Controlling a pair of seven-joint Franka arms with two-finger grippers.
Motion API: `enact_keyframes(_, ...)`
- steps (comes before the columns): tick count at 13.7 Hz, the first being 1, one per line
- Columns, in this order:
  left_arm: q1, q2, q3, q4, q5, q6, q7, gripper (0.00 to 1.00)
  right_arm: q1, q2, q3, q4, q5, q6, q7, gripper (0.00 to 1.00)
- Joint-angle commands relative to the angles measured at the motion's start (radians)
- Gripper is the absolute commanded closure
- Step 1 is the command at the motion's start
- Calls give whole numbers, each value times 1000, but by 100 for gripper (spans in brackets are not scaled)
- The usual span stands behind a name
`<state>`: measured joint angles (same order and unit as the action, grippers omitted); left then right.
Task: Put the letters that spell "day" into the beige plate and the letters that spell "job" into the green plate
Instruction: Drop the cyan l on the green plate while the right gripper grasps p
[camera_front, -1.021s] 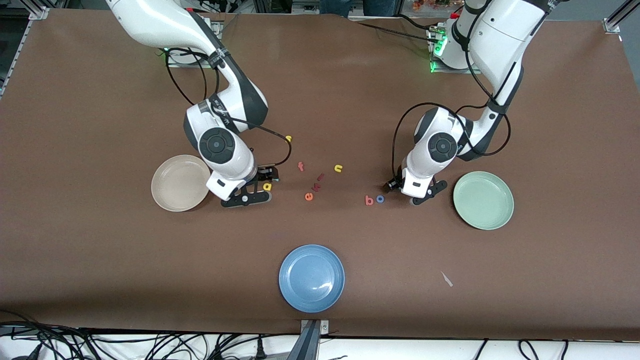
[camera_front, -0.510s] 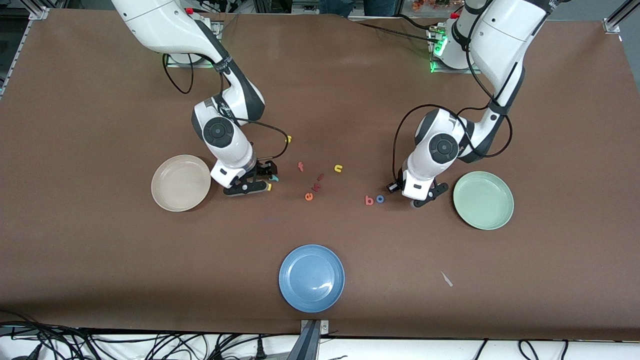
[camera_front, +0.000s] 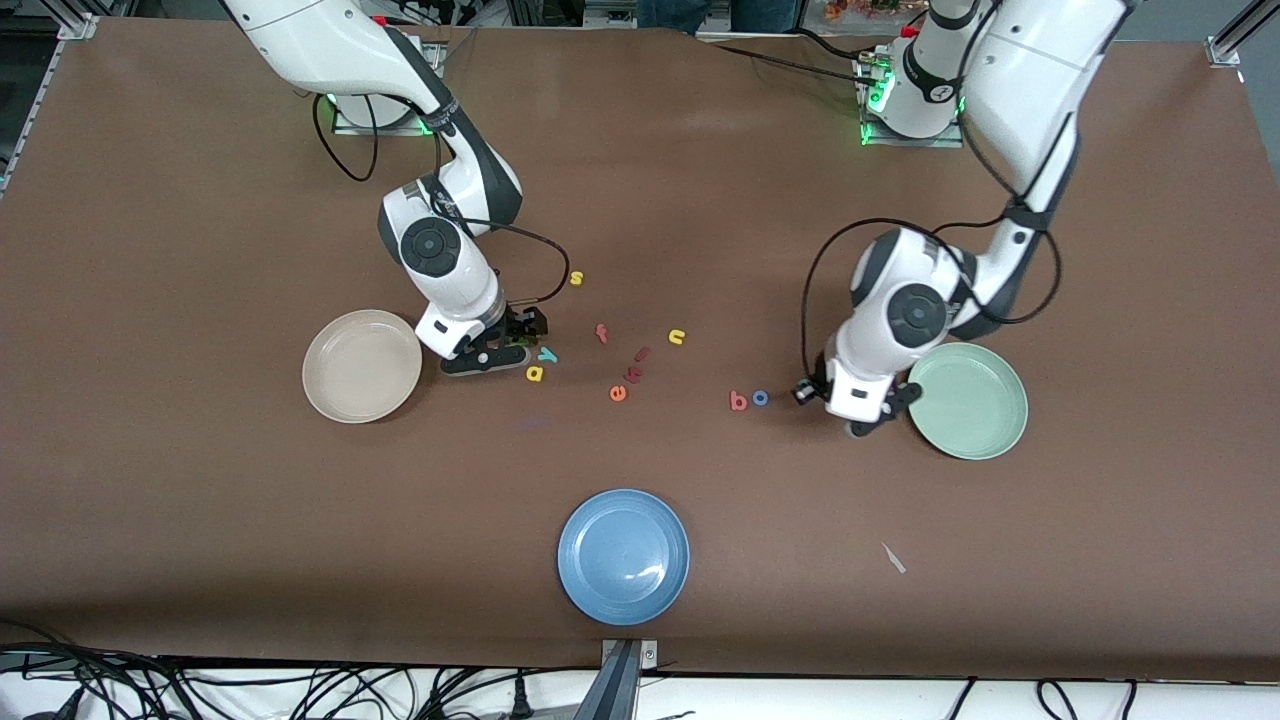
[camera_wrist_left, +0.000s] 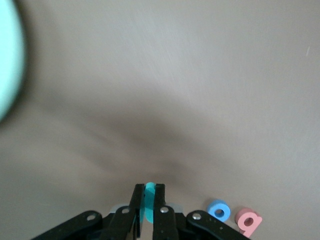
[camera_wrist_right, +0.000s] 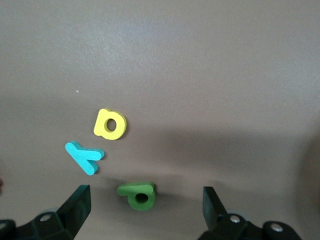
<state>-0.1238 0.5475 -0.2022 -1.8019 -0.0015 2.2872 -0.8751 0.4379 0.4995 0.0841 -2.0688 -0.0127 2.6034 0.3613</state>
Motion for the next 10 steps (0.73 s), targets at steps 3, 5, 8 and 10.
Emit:
enact_keyframes(3, 189, -31, -3, 85, 34, -255, 313, 100, 5, -12, -3, -71, 0, 83, 10, 1)
enact_keyframes(5, 252, -8, -5, 85, 96, -252, 399, 100, 5, -9, -3, -73, 0, 84, 11, 1)
enact_keyframes(8, 288, 51, -6, 88, 147, -221, 424, 93, 10, 11, -3, -79, 0, 121, 11, 1)
enact_keyframes(10, 288, 51, -6, 88, 147, -219, 426, 13, 12, 17, -1, -74, -1, 133, 10, 1)
